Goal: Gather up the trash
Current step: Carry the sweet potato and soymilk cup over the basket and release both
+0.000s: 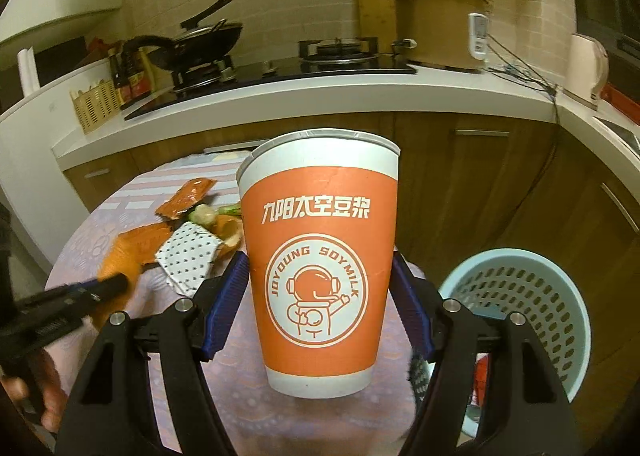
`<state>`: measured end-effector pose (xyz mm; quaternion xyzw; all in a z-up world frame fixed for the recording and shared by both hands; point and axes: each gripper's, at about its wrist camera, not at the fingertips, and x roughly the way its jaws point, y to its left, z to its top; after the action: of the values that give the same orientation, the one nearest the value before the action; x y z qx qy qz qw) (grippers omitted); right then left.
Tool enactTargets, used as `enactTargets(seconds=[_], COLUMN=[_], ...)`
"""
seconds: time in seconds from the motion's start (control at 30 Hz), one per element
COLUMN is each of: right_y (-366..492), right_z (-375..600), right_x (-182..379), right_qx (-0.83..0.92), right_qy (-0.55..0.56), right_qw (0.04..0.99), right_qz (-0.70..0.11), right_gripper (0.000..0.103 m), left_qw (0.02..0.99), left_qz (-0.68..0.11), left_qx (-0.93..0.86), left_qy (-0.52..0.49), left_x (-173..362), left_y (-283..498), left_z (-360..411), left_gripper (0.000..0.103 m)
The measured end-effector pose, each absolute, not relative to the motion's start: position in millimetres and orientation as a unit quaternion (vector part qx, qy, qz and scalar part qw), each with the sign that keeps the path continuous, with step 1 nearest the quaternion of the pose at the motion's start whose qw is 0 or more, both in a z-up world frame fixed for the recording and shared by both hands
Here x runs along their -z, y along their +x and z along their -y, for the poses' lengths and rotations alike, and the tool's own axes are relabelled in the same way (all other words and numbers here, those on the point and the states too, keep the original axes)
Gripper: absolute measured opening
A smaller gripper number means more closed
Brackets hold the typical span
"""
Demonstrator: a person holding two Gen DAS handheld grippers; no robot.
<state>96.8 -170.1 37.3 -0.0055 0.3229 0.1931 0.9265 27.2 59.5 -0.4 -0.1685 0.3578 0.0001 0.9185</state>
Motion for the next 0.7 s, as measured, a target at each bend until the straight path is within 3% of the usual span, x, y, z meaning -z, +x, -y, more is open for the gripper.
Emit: enactTargets(seconds=[0.33,0.7], right_y=[97,99], right_z=[227,312], right_x=[-39,-22], right_qx=[-0.157,-0.097], right_qy=[0.024,0.063], right_qw=[0.935,0.938], right_qz=[-0.318,-0.326], right_gripper=[0.066,0.066], left_qw=[0.927,0.914], left_qz=[-0.346,-0.366], left_qx=[0.066,0.151], left_qy=[-0.129,-0.086], left_x=[-29,-24], left_y=[55,101], left_z=[15,121], left_gripper=[0.023,0.023])
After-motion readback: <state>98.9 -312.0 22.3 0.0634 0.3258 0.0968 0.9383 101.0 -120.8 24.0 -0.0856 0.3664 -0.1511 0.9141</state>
